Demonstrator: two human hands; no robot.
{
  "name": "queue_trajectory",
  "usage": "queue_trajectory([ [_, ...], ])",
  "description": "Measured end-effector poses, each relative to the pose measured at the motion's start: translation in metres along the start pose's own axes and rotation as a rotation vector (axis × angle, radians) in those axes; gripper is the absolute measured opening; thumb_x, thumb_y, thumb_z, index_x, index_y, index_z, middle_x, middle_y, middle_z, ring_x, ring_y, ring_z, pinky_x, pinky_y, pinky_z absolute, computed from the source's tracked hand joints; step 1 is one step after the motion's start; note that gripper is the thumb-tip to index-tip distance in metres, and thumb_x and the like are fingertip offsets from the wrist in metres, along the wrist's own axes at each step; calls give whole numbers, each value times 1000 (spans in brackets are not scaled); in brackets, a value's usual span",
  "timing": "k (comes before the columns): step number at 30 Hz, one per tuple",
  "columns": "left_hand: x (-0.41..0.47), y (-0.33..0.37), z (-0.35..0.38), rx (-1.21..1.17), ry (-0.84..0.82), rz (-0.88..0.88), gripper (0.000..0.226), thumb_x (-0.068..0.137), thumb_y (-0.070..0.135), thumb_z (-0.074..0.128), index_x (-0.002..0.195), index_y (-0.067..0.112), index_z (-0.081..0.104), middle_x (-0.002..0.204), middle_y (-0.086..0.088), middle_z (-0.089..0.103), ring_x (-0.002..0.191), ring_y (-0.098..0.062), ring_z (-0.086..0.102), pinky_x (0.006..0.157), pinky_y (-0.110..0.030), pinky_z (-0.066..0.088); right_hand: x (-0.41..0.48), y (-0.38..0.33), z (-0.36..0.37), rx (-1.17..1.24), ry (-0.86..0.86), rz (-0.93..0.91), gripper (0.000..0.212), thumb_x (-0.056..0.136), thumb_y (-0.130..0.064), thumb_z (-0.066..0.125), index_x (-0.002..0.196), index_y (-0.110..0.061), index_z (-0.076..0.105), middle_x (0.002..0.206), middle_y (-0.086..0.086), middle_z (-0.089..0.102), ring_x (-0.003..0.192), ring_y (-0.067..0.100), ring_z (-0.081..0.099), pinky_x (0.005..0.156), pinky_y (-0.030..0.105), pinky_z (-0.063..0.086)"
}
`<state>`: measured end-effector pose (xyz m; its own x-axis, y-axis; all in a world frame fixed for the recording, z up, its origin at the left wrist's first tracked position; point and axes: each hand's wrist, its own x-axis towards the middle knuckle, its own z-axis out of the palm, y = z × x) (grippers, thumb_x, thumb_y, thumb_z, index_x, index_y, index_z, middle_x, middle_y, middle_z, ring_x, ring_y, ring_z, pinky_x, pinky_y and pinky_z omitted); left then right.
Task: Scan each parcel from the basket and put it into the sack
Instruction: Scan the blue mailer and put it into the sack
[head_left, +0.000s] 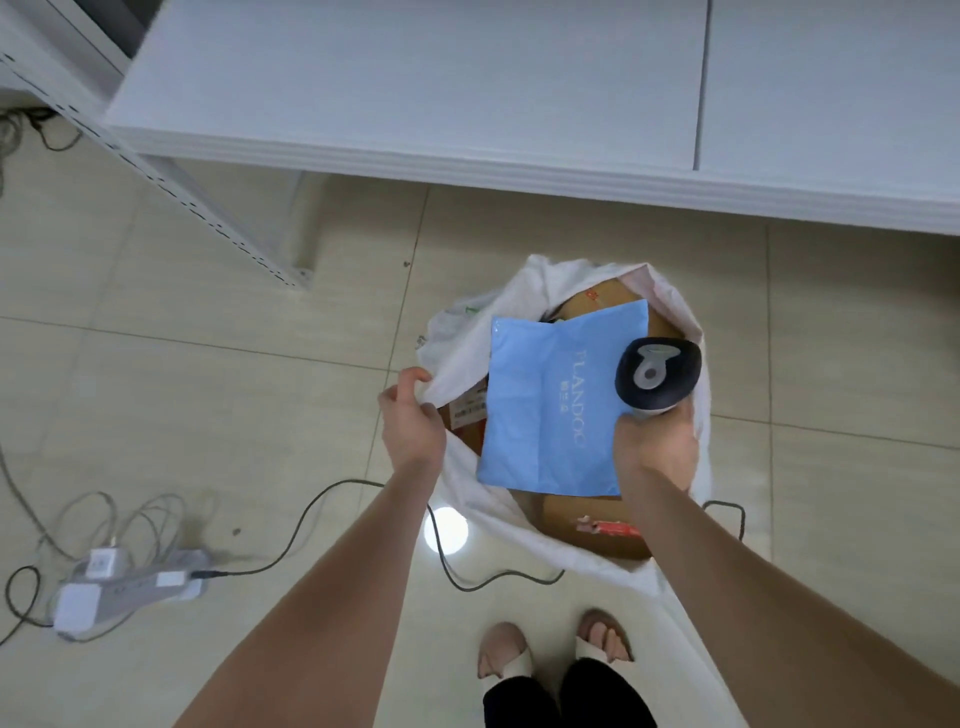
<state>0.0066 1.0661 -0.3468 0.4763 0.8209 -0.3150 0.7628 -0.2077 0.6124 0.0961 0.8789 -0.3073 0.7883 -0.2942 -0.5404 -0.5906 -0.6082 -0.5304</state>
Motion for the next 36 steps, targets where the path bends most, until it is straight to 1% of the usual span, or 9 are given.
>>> queue_trajectory([
  [4,6,0,-19,70,89,-25,39,90,-6,35,113,19,55,121,-9,45,78,-22,48,74,-27,35,1,-5,-1,-35,-10,53,43,86,-13,52,128,-24,49,99,9,65,92,34,62,81,44,55],
  [7,17,1,-29,331,-120,84,47,87,-4,36,116,27,57,134,-9,42,82,-29,55,73,-29,40,0,-12,6,-111,-124,33,32,84,-14,55,115,-16,56,99,11,66,91,34,63,75,37,52],
  [11,31,1,-17,828,-397,223,58,96,12,33,145,44,30,158,-10,7,109,-32,58,79,-32,45,-3,-13,26,-217,-259,-13,18,84,-11,55,100,-15,47,94,5,59,95,31,61,80,37,51],
  [15,48,-14,9,1038,-421,232,52,95,32,48,145,30,31,158,-4,8,131,-28,35,95,-36,38,1,-2,42,-245,-255,-46,25,85,-11,52,109,-19,49,95,4,54,102,34,60,86,40,50],
  [19,61,-13,23,761,-446,62,71,87,27,63,144,6,25,147,-8,25,127,-32,38,97,-39,40,5,14,49,-328,-274,-48,33,85,-14,51,118,-19,53,111,8,63,106,34,60,90,41,50],
  [24,68,-19,17,659,-540,-31,40,89,27,57,129,30,55,136,-10,36,129,-29,37,108,-35,36,-1,19,55,-247,-191,-20,34,86,-16,52,120,-20,52,111,9,64,105,34,60,80,37,45],
  [27,74,-36,28,489,-580,-133,30,89,20,58,118,13,63,124,-10,57,120,-29,52,98,-34,45,4,18,63,-214,-189,-51,33,87,-17,55,119,-21,52,102,7,63,100,33,61,76,35,46],
  [30,74,-44,37,351,-448,-160,39,86,20,62,121,2,60,121,-13,60,106,-30,61,79,-32,48,12,22,75,-195,-209,-88,36,87,-19,59,122,-18,51,101,5,60,101,31,59,74,35,44],
  [36,62,-36,21,89,42,-91,37,96,2,41,130,7,54,136,-6,46,120,-25,49,83,-17,35,3,33,61,-241,-125,-52,41,90,-17,53,130,-19,44,122,12,61,110,37,57,81,37,40],
])
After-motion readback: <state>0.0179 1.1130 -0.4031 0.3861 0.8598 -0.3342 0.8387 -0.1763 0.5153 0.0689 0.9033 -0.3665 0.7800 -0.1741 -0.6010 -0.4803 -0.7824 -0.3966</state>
